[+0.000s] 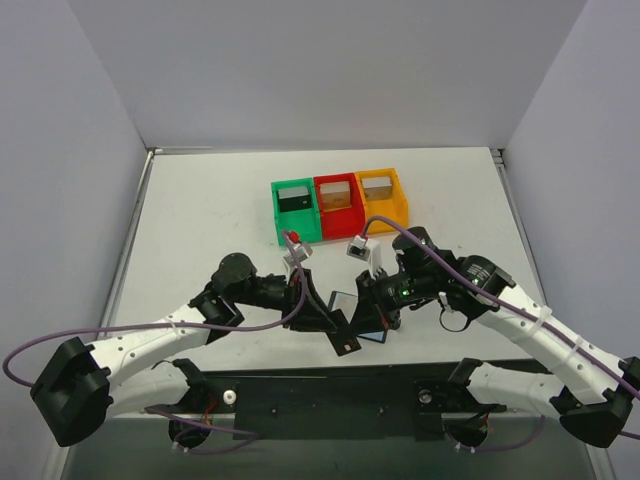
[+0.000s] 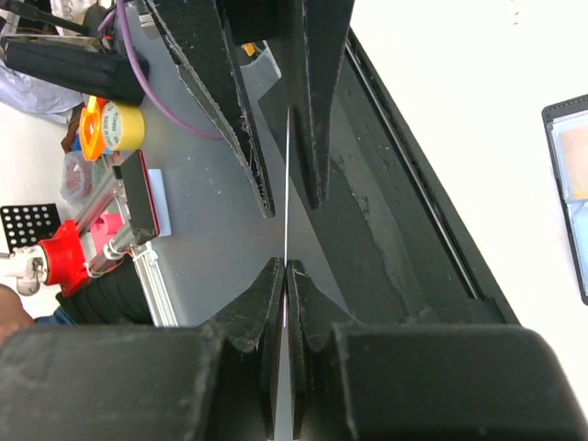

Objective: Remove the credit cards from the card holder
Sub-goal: Place the credit card in the storage box.

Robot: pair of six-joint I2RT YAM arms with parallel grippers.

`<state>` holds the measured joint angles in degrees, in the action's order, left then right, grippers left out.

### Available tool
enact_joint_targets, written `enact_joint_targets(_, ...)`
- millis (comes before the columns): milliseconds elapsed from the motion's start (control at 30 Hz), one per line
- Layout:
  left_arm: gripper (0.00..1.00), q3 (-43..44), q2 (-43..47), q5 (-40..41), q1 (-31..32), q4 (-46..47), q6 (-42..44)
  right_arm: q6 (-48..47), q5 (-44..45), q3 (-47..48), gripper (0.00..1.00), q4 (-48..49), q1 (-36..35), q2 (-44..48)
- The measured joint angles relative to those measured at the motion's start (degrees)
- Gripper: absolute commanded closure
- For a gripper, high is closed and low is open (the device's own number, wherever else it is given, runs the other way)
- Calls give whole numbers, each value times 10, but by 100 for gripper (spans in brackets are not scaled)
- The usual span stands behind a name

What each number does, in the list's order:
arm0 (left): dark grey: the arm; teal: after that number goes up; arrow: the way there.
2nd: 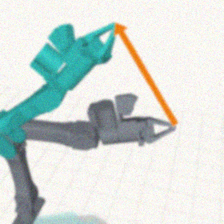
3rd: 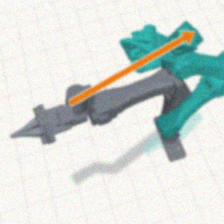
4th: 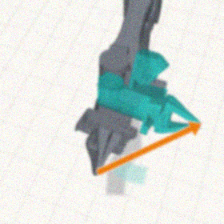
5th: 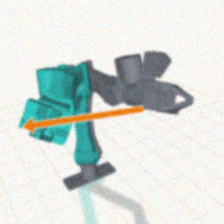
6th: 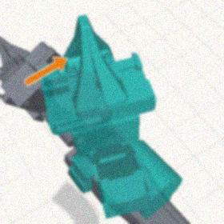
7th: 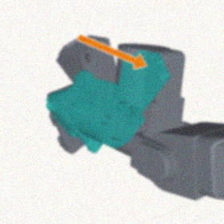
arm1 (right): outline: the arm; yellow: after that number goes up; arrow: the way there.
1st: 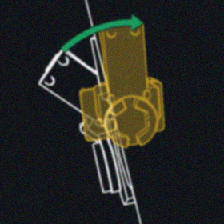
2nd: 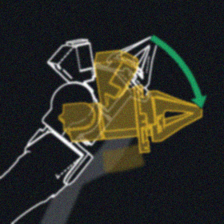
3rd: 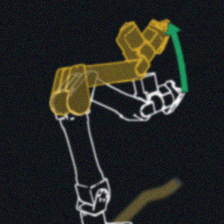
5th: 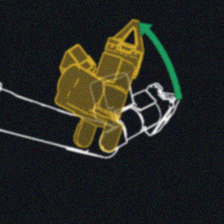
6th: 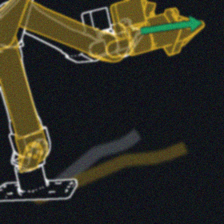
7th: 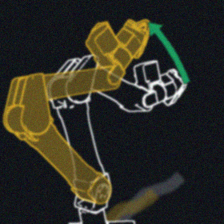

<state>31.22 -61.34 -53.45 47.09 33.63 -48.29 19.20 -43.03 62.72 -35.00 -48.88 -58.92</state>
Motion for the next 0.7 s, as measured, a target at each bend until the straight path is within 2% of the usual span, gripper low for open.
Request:
enact_joint_targets(100,100,0,-4,-5,1,-2,4,-1,4,1,100,0,-2,0)
enact_joint_targets(167,100,0,-4,-11,1,1,4,-3,8,1,99,-4,-3,0)
enact_joint_targets(200,100,1,-4,-13,2,2,5,-4,8,1,88,-5,-3,0)
enact_joint_targets(233,100,1,-4,-13,2,3,4,-5,9,1,69,-5,-3,0)
enact_joint_targets(300,100,1,-4,-14,4,10,-2,-6,14,1,54,-5,-3,0)
enact_joint_targets(367,100,0,-4,-11,4,23,-9,-2,25,1,48,-4,-3,2)
enact_joint_targets(500,100,-14,8,30,3,54,-15,13,70,-4,47,9,2,24)
enact_joint_targets(700,100,-113,54,184,2,175,-53,106,122,-112,46,136,52,135)
